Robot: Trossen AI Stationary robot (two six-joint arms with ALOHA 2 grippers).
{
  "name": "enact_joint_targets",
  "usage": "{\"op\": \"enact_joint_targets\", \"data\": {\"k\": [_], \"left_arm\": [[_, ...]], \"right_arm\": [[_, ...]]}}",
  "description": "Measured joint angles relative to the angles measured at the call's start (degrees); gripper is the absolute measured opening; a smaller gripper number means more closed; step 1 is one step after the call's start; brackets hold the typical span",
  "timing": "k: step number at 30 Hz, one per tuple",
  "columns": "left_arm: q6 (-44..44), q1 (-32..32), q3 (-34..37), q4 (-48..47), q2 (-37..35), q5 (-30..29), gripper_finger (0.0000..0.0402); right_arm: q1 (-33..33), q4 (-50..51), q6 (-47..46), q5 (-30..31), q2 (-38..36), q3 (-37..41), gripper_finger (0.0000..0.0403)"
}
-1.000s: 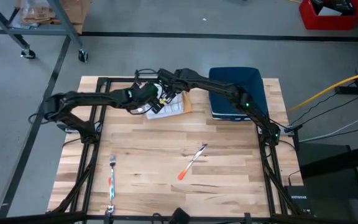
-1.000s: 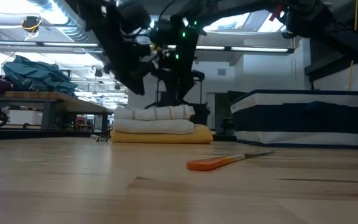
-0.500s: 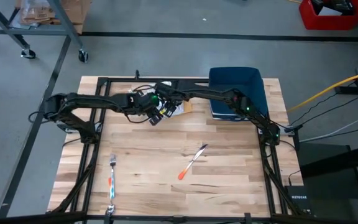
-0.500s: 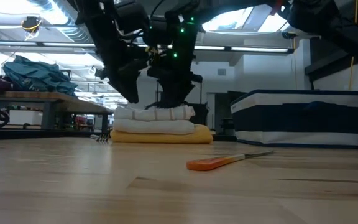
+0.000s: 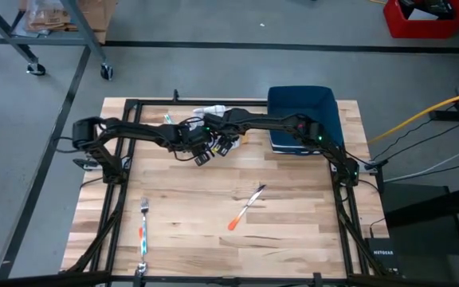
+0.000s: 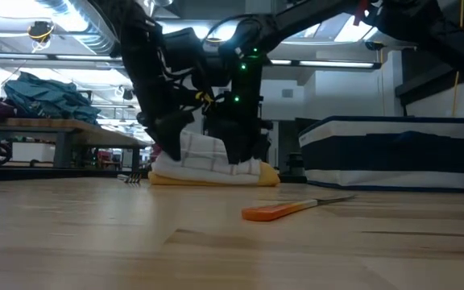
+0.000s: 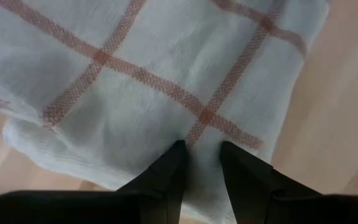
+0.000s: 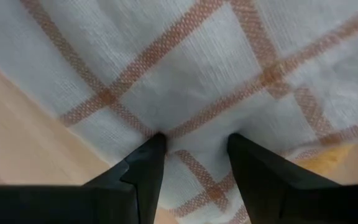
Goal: Fold towel
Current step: Stack the folded white patterned towel on top of the white patterned towel
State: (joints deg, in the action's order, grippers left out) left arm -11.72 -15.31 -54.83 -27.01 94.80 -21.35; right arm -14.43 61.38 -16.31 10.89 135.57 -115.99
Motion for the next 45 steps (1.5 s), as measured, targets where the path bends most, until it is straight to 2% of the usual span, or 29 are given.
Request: {"op": "enact_joint_targets", "data": {"k": [5, 9, 17, 21, 25, 27, 33, 38, 45], "left_arm": [[1.1, 0.4, 0.1, 2.0, 0.7, -0.1, 0.0100], [1.8, 0.4, 0.2, 1.5, -1.8, 0.0, 0.0100], [5.6, 0.3, 0.2, 2.2, -11.7, -0.8, 0.0100], [8.6, 0.4, 0.2, 2.1, -16.9, -0.8, 0.0100], [9.0, 0.9, 0.2, 1.3, -22.3, -0.9, 0.0100], [9.0, 1.4, 0.2, 0.5, -25.0, -1.0, 0.0100], [8.8, 2.9, 0.3, -4.2, -32.6, -1.2, 0.0100], [5.9, 4.4, 0.0, -7.6, -37.6, 0.0, 0.0100], [4.2, 8.1, 0.0, -7.6, -41.8, 0.2, 0.0100]], "right_arm": [[-0.2, -0.5, 0.0, -0.4, 0.0, 0.3, 0.0184], [-0.2, -0.3, 0.1, -0.1, -1.0, 0.0, 0.0184], [-0.1, 1.9, 0.3, 4.7, -1.7, -9.1, 0.0184], [-0.1, -1.1, 0.4, 6.5, -1.7, -13.0, 0.0184], [-0.6, -8.7, 3.9, 8.5, -2.0, -14.3, 0.0184], [-0.9, -13.2, 6.4, 8.4, -2.0, -14.4, 0.0184], [-2.9, -23.4, 7.1, 2.3, -1.2, -13.5, 0.0184], [-4.5, -24.5, 7.1, 2.4, 0.9, -13.2, 0.0184], [-6.4, -24.0, 3.6, 1.5, 5.4, -13.2, 0.0184]]}}
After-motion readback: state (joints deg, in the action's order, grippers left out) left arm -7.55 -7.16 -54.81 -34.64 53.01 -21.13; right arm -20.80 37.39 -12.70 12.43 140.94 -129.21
